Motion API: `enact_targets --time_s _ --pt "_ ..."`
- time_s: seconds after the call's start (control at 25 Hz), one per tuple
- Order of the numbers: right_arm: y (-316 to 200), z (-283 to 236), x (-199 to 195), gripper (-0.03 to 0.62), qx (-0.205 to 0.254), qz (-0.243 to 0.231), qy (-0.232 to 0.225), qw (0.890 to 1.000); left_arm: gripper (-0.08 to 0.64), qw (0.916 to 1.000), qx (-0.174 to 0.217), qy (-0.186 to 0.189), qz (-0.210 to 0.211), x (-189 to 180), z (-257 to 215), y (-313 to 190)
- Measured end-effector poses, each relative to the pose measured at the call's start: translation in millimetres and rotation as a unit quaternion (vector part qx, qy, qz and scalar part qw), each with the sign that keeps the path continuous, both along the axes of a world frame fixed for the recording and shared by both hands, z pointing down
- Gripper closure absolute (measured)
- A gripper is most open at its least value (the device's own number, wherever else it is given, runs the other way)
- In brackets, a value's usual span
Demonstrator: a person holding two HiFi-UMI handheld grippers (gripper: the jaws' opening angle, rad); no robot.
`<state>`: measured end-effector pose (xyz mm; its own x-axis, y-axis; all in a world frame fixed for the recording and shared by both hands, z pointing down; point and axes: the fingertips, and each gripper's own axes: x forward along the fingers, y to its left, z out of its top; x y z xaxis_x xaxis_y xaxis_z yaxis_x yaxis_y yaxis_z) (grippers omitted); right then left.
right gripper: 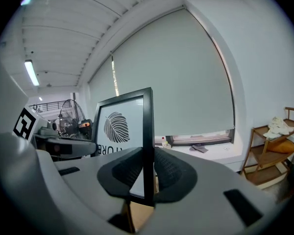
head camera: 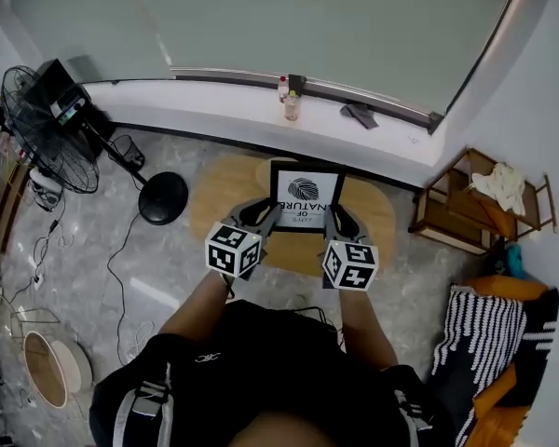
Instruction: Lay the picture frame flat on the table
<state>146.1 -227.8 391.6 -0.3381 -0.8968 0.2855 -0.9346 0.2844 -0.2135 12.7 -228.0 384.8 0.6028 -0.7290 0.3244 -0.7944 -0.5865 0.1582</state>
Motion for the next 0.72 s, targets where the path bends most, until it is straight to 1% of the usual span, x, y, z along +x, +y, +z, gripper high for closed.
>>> enact_targets --time_s 0.16,0.28,0.52,0.72 --pt "-23.5 12.2 -2.4 0.506 -0.015 -0.005 0.012 1.0 0.462 0.9998 -0.019 0.005 0.002 -2.1 15.5 -24.0" --pt "-45.1 22.7 -3.9 0.506 -0.03 0.004 0.015 0.999 0.462 0.9995 -0.03 0.009 0.011 -3.6 26.0 -47.6" --pt "-79.4 36.9 -3.5 0.505 -0.051 0.04 0.015 0.998 0.46 0.997 -0.045 0.009 0.061 -2.4 40.5 -93.2" --pt "-105.6 43.2 -4.4 0.505 -0.064 0.081 0.01 0.995 0.46 0.9919 -0.055 0.01 0.114 -0.9 46.9 -133.0"
